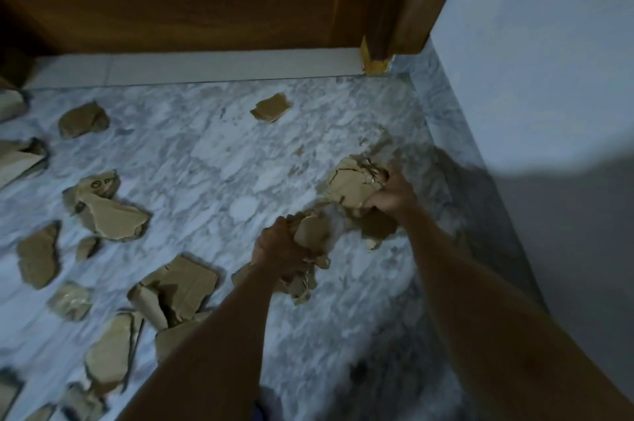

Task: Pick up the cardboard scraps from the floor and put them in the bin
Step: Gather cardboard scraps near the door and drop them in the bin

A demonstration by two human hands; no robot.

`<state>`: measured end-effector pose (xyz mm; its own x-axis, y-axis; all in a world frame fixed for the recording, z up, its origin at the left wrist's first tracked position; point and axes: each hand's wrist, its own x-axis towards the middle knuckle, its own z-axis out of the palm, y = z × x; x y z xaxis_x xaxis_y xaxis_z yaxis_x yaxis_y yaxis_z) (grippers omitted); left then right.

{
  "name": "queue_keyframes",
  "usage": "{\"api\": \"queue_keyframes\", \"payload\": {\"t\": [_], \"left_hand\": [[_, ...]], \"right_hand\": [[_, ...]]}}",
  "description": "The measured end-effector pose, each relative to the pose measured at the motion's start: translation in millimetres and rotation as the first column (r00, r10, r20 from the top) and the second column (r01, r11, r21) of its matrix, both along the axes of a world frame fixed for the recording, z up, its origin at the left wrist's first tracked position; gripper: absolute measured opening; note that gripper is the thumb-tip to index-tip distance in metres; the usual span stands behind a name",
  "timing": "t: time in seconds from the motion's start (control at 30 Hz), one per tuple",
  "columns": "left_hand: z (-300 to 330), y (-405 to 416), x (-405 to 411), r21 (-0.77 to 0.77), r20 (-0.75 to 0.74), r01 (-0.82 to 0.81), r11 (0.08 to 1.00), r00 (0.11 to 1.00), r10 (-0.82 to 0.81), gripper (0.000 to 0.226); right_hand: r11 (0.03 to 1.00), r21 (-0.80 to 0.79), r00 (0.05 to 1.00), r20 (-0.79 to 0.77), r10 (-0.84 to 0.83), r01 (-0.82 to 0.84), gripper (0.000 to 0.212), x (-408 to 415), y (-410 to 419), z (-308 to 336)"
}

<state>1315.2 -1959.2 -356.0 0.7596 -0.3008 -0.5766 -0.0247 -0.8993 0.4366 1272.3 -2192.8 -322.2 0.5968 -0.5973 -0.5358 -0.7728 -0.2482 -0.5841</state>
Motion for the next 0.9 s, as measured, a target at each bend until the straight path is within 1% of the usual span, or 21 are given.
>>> {"api": "queue_keyframes", "payload": {"t": [0.07, 0.13, 0.17, 0.23, 0.27, 0.3, 0.33, 0.37, 0.4, 0.43, 0.47, 0.5, 0.53, 0.6, 0.63, 0.7, 0.73, 0.8, 0.83, 0.87, 0.9], "left_hand": [[11, 25, 3, -0.019, -0.019, -0.090, 0.996, 0.996, 0.090, 0.085], [23, 54, 4, -0.046, -0.044, -0.153, 0.987, 0.988, 0.151, 0.085], [31, 70, 4, -0.056, -0.070, -0.188, 0.981, 0.980, 0.184, 0.087], [41, 100, 3, -0.101, -0.122, -0.289, 0.952, 0.953, 0.276, 0.098], [36, 117, 4, -0.106, -0.105, -0.325, 0.940, 0.943, 0.314, 0.106], [36, 130, 5, -0.109, -0.079, -0.348, 0.931, 0.937, 0.341, 0.112], [44, 141, 2, -0.087, -0.043, -0.339, 0.937, 0.941, 0.336, 0.113], [56, 149, -2, -0.054, -0.014, -0.334, 0.941, 0.942, 0.334, 0.105], [68, 157, -6, -0.019, 0.023, -0.326, 0.945, 0.945, 0.326, 0.092], [75, 167, -10, 0.022, 0.043, -0.324, 0.946, 0.946, 0.322, 0.079], [82, 175, -14, 0.040, 0.066, -0.321, 0.946, 0.946, 0.318, 0.072], [85, 185, -16, 0.068, 0.066, -0.336, 0.939, 0.941, 0.332, 0.070], [88, 196, -18, 0.077, 0.067, -0.343, 0.936, 0.939, 0.339, 0.070], [92, 215, -18, 0.116, 0.034, -0.316, 0.942, 0.949, 0.314, 0.072], [93, 224, -16, 0.135, 0.010, -0.290, 0.947, 0.957, 0.291, 0.071], [93, 240, -13, 0.165, -0.035, -0.228, 0.960, 0.971, 0.236, 0.067], [89, 249, -12, 0.170, -0.054, -0.197, 0.966, 0.976, 0.209, 0.067], [77, 262, -10, 0.179, -0.076, -0.152, 0.972, 0.983, 0.168, 0.073], [70, 268, -11, 0.174, -0.083, -0.132, 0.976, 0.986, 0.148, 0.076], [63, 272, -12, 0.154, -0.084, -0.117, 0.981, 0.988, 0.131, 0.076], [54, 276, -12, 0.128, -0.080, -0.108, 0.986, 0.990, 0.118, 0.074]], "right_hand": [[0.990, 0.138, 0.996, 0.078, -0.047, 0.036, 0.100, -9, 15, 10], [0.973, 0.232, 0.992, 0.125, -0.036, 0.006, 0.098, -17, 34, 25], [0.964, 0.266, 0.991, 0.133, -0.032, -0.005, 0.092, -20, 46, 31], [0.939, 0.344, 0.985, 0.162, -0.060, 0.000, 0.081, -20, 72, 40], [0.923, 0.383, 0.979, 0.171, -0.110, 0.036, 0.076, -18, 85, 40], [0.915, 0.393, 0.973, 0.165, -0.161, 0.085, 0.078, -13, 96, 39], [0.913, 0.381, 0.963, 0.159, -0.220, 0.146, 0.082, -10, 107, 41], [0.900, 0.381, 0.945, 0.156, -0.287, 0.211, 0.088, -6, 116, 46], [0.872, 0.410, 0.922, 0.154, -0.356, 0.268, 0.090, -2, 123, 46], [0.833, 0.452, 0.894, 0.147, -0.422, 0.319, 0.089, 1, 130, 46], [0.798, 0.495, 0.875, 0.141, -0.464, 0.344, 0.086, 1, 136, 49], [0.789, 0.514, 0.873, 0.144, -0.467, 0.337, 0.084, 0, 142, 51], [0.808, 0.508, 0.891, 0.154, -0.426, 0.299, 0.083, -1, 148, 53], [0.860, 0.489, 0.951, 0.168, -0.261, 0.150, 0.078, -4, 158, 56], [0.850, 0.523, 0.975, 0.153, -0.161, 0.059, 0.075, -5, 164, 58], [0.801, 0.593, 0.995, 0.097, 0.033, -0.085, 0.080, -4, 177, 60], [0.799, 0.581, 0.987, 0.069, 0.142, -0.155, 0.084, -3, 187, 58], [0.817, 0.494, 0.941, 0.010, 0.337, -0.298, 0.086, -1, 215, 51], [0.816, 0.464, 0.919, -0.012, 0.394, -0.344, 0.086, 1, 233, 45], [0.805, 0.467, 0.906, -0.014, 0.422, -0.367, 0.089, 3, 251, 41], [0.800, 0.476, 0.906, -0.013, 0.423, -0.366, 0.089, 5, 268, 34]]}}
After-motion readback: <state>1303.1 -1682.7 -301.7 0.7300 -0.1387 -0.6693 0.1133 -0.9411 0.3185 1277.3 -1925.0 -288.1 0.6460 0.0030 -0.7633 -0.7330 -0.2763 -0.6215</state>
